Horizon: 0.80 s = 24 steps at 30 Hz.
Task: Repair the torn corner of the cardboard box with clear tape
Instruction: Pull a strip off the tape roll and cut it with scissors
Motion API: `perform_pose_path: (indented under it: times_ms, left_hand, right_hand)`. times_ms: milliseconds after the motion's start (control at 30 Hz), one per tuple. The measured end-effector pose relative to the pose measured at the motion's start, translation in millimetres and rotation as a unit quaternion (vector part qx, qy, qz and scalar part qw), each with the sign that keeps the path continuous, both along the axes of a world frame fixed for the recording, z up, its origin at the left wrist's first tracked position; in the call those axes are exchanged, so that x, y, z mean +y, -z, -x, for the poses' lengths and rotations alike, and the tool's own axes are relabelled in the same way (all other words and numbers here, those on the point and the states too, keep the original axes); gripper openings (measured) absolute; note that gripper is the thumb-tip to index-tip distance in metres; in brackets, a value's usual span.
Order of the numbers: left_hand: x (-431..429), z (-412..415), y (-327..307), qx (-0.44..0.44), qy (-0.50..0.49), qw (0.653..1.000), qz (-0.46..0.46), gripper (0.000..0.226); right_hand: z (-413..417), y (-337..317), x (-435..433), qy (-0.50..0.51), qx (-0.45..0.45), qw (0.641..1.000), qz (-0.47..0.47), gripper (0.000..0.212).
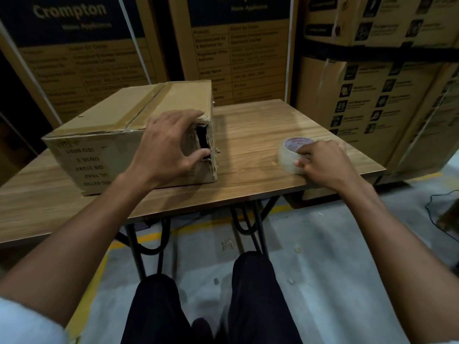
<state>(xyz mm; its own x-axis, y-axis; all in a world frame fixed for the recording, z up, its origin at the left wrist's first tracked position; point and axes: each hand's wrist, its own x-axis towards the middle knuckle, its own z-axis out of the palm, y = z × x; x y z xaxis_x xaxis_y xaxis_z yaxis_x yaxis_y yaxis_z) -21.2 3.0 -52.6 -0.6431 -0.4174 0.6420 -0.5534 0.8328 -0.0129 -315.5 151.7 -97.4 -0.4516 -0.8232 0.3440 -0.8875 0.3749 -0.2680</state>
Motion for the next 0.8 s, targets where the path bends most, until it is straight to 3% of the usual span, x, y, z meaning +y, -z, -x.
perform_pose_path:
  times_ms: [133,233,300,367,433,500,567,800]
  left_hand:
    - [32.7,31.6,1.4,0.103,0.115,0.988,0.017,0.042]
    - [54.0,64.4,5.1,0.083,0.166,0.975,-0.120,0.024]
    - [57.9,84.7,12.5,0.086,0.147,0.949,-0.264,0.040]
    - [53.3,98.4,20.1,0.102,0.131,0.900,-0.403,0.073]
    - [47.1,106.0,25.5,0.091,0.133,0.870,-0.465,0.095]
    - [42.5,108.4,29.2,0.108,0.136,0.863,-0.475,0.094]
    - [41.5,107.6,30.0,0.144,0.124,0.863,-0.469,0.076]
    - [44.6,103.2,27.2,0.189,0.066,0.902,-0.382,0.042]
  right_hand:
    - [-2.9,4.4,4.8,-0.011,-0.029,0.996,0.082,0.025]
    - [-10.4,7.7,10.9,-0.036,-0.058,0.987,0.143,0.027]
    - [-15.7,6.8,15.2,-0.048,-0.082,0.979,0.182,0.029]
    - [-21.6,4.2,18.7,-0.058,-0.101,0.971,0.209,0.029]
    - [-27.6,1.9,19.8,-0.074,-0.109,0.967,0.216,0.028]
    - [-32.2,1.8,19.5,-0.091,-0.098,0.967,0.218,0.027]
    - [-33.9,3.0,18.2,-0.097,-0.097,0.964,0.227,0.027]
    - [-37.2,2.8,8.6,-0.105,-0.094,0.962,0.234,0.027]
